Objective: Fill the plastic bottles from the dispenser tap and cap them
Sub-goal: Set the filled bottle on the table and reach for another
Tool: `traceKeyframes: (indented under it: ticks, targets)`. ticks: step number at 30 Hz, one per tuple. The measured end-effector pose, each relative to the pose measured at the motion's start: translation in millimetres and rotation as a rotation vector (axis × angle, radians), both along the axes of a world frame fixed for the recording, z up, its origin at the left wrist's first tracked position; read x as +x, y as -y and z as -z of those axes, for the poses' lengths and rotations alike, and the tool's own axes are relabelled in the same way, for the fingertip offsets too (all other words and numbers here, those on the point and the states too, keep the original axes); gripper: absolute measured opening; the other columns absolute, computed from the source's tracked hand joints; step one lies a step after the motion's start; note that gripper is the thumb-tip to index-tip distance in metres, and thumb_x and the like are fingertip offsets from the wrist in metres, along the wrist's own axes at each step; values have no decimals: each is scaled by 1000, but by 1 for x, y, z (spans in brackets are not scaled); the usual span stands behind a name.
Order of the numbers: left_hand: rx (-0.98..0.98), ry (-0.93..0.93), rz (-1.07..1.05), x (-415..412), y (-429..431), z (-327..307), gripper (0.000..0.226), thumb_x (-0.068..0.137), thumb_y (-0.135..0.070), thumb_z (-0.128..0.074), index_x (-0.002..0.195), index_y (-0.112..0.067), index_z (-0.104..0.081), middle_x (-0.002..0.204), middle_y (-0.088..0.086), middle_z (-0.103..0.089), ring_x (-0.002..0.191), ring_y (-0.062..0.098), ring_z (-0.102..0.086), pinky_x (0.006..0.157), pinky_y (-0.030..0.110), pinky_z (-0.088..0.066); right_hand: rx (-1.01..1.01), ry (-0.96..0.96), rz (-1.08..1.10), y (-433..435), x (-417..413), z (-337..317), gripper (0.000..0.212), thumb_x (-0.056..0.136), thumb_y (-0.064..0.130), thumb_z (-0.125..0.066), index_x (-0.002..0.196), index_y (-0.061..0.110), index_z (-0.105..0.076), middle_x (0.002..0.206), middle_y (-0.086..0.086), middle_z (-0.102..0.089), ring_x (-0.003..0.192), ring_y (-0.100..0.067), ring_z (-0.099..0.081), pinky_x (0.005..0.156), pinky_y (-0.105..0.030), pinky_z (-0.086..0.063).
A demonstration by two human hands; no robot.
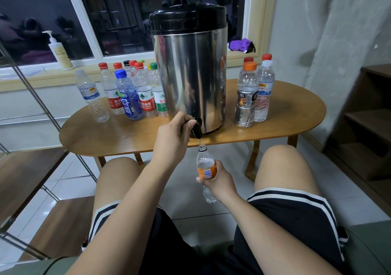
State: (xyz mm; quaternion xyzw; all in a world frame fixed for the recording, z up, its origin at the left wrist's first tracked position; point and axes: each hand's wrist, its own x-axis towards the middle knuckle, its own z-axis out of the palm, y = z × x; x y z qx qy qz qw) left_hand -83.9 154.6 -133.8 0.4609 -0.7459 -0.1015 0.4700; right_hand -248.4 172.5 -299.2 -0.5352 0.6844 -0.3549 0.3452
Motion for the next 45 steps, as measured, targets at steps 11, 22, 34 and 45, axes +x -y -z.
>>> traceKeyframes:
  ticks: [11,22,34,45]
  targets:
    - [7,-3,13,0,-2,-1,15,112,-34,-61,103,-22,-64,68,-17,-59,66,11,-58,61,34,-47,-1,14,7,1,0,0,64,86,51,-88,134,33,-50,118,11,-68,107,-18,-66,89,-33,-54]
    - [-1,-8,20,0,-1,0,14,112,-35,-61,101,-27,-61,67,-18,-59,65,10,-57,61,34,-48,-18,43,8,1,0,2,62,86,48,-89,133,34,-51,117,12,-69,106,-17,-67,90,-34,-56]
    - [-3,6,10,0,-1,0,15,112,-35,-60,98,-32,-57,68,-15,-60,66,11,-58,62,37,-49,-23,51,8,0,0,1,62,85,47,-89,133,34,-52,116,12,-69,105,-16,-66,87,-33,-53]
    - [-3,1,10,0,0,0,16,112,-36,-61,100,-26,-60,68,-10,-62,66,15,-59,61,39,-50,-18,51,7,-1,0,-1,63,86,46,-89,135,32,-52,118,12,-68,107,-16,-66,87,-31,-51]
